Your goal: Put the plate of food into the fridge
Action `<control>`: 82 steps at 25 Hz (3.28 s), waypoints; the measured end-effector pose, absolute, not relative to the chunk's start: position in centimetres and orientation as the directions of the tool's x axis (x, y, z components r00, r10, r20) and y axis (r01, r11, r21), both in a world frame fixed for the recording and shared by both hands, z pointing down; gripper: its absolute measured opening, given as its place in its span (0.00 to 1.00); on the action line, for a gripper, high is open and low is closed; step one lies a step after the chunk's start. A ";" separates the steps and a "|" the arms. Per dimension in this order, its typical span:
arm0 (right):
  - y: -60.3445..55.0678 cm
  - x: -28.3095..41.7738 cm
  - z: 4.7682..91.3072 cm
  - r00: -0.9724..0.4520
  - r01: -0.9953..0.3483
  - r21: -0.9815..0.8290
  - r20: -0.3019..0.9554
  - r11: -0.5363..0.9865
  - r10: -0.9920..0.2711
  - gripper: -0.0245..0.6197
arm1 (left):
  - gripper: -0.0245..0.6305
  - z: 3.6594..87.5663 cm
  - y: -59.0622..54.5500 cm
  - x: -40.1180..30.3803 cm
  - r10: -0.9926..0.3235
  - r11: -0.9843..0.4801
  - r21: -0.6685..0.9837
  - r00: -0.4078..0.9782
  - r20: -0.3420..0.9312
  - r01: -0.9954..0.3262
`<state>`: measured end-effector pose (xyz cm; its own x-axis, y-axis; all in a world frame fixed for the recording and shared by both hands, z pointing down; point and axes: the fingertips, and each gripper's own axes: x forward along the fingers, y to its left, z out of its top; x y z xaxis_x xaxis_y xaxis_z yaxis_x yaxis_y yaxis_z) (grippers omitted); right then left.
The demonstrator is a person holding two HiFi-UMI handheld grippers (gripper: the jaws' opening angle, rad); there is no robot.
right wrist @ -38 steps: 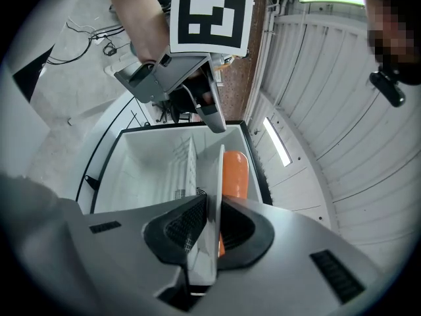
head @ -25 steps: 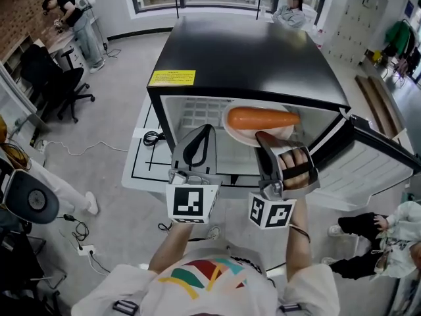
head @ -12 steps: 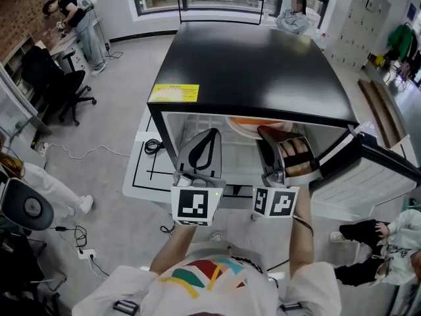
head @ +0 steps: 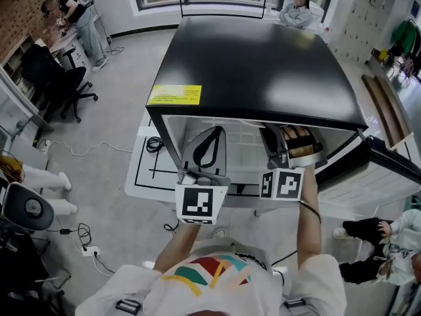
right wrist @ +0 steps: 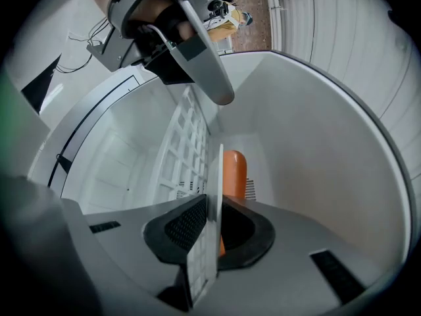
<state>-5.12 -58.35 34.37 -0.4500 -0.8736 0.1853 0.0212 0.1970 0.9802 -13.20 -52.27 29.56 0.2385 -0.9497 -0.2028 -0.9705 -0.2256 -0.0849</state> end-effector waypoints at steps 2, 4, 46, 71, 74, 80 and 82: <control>-58.8 -5.1 34.7 -0.448 0.041 0.976 0.209 0.214 -0.869 0.11 | 0.05 29.7 -52.3 -13.3 -0.951 -0.221 -0.075 0.232 -0.206 -0.972; -59.2 -5.1 34.8 -0.448 0.053 0.973 0.223 0.223 -0.866 0.11 | 0.05 29.8 -52.4 -13.4 -0.951 -0.220 -0.071 0.230 -0.206 -0.973; -56.9 -4.9 35.5 -0.467 0.056 0.709 0.641 0.703 -0.609 0.27 | 0.05 26.5 -48.6 -10.8 -0.914 -0.293 -0.074 0.302 -0.272 -0.953; -54.0 -3.0 27.9 -0.672 -0.588 0.539 0.089 0.603 -0.735 0.10 | 0.05 25.9 -48.1 -10.4 -0.914 -0.285 -0.085 0.297 -0.275 -0.955; -54.1 -0.3 25.4 -0.554 -0.786 0.374 -0.071 0.492 -0.830 0.04 | 0.05 25.7 -48.1 -10.1 -0.912 -0.290 -0.090 0.303 -0.278 -0.953; -50.5 2.7 24.3 -0.447 -0.894 0.080 -0.242 0.441 -0.861 0.04 | 0.05 25.8 -47.5 -10.2 -0.915 -0.285 -0.072 0.294 -0.277 -0.956; -48.7 2.9 25.0 -0.418 -0.908 0.087 -0.267 0.410 -0.868 0.04 | 0.05 26.1 -47.3 -10.4 -0.919 -0.283 -0.069 0.291 -0.267 -0.957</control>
<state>2.86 -48.67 24.97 -0.4182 -0.8681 -0.2674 -0.9077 0.4104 0.0872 -10.39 -47.26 26.11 0.2906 -0.9189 -0.2669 -0.9568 -0.2826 -0.0688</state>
